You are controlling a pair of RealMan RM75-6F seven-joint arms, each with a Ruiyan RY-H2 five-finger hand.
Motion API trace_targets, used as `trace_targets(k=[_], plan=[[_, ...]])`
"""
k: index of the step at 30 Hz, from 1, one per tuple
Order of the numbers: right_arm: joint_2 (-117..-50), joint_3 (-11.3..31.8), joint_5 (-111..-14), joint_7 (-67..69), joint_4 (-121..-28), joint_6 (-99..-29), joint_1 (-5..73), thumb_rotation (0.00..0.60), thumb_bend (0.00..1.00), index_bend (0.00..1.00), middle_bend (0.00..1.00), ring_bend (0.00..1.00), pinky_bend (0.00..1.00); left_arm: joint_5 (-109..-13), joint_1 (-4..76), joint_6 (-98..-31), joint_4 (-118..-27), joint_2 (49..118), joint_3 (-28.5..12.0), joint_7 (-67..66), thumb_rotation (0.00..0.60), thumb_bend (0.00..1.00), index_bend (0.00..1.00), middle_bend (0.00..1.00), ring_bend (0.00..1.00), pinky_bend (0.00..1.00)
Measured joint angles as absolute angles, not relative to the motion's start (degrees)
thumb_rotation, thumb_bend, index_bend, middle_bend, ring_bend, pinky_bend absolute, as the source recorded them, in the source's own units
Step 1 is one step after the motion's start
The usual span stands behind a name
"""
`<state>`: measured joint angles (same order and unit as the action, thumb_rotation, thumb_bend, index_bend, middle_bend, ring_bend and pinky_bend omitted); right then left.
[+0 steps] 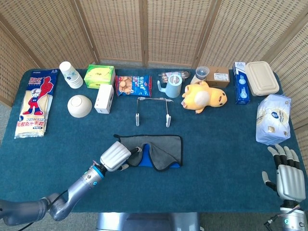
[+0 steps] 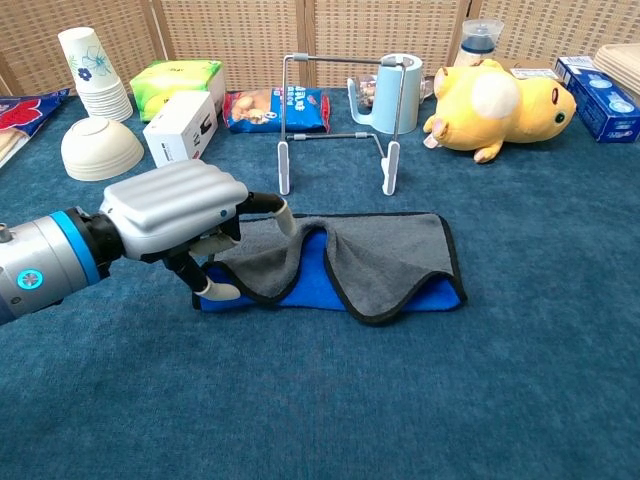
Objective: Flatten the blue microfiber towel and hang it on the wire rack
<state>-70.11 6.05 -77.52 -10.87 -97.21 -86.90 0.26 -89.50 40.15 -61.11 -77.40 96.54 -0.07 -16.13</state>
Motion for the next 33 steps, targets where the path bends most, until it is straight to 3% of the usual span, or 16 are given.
trace_targets(k=[8, 16, 22, 33], plan=[[-69.9, 6.0, -77.4, -10.1, -96.9, -87.2, -0.1, 0.6, 0.31, 0.17, 0.11, 0.0, 0.0, -89.0, 40.8, -60.2, -75.1, 99.1, -1.0, -16.3, 0.6, 0.29, 0.34, 1.0, 1.0, 1.0], [-69.6, 6.1, -77.6, -9.6, -96.9, -87.9, -0.5, 0.6, 0.31, 0.17, 0.11, 0.0, 0.0, -89.1, 41.1, -60.0, -74.1, 99.5, -1.3, -16.2, 0.6, 0.41, 0.55, 1.0, 1.0, 1.0], [-69.6, 6.1, -77.8, -9.5, -96.9, -88.1, -0.5, 0.6, 0.31, 0.17, 0.12, 0.0, 0.0, -88.6, 41.2, -59.2, -74.7, 98.7, -1.4, -16.7, 0.6, 0.49, 0.58, 1.0, 1.0, 1.0], [-69.5, 6.1, -78.1, -9.6, -97.1, -88.4, -0.7, 0.6, 0.31, 0.17, 0.12, 0.0, 0.0, -87.5, 40.7, -59.7, -75.2, 98.6, -2.0, -16.1, 0.6, 0.5, 0.62, 1.0, 1.0, 1.0]])
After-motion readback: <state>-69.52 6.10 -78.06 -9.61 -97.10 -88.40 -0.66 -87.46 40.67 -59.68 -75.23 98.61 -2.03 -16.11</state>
